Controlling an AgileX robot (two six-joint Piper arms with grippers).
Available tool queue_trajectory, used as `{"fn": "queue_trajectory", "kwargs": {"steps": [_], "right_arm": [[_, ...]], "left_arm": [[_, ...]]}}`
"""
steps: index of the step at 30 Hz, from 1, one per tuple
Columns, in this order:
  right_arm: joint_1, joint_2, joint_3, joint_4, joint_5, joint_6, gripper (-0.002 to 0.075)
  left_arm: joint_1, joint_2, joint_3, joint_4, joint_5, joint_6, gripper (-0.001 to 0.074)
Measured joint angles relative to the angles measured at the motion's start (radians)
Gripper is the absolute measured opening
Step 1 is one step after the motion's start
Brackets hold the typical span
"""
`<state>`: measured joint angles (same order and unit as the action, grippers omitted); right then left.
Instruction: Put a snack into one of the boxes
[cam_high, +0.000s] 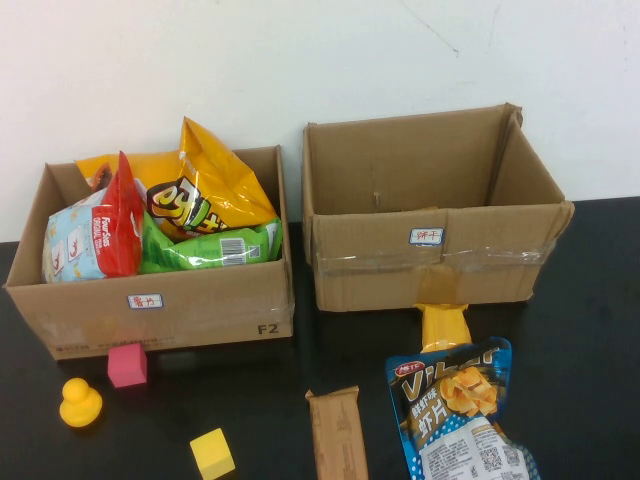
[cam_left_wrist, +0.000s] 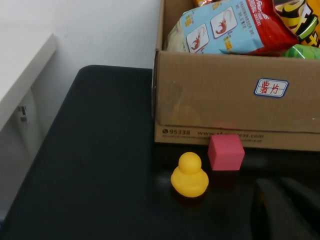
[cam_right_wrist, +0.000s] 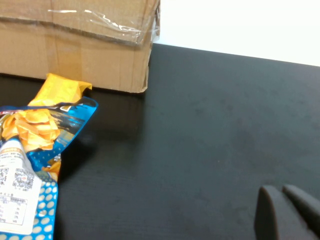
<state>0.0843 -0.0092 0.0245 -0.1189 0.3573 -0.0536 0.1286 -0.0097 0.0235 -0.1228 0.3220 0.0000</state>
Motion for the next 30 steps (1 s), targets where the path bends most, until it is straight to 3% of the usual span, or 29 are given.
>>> {"fn": "queue_trajectory", "kwargs": {"steps": [30], "right_arm": [[0.0,0.0,0.0,0.0,0.0,0.0,-0.0001]], "left_arm": [[0.002,0.0,-0.002,0.0,0.012,0.0,-0.0001]]}}
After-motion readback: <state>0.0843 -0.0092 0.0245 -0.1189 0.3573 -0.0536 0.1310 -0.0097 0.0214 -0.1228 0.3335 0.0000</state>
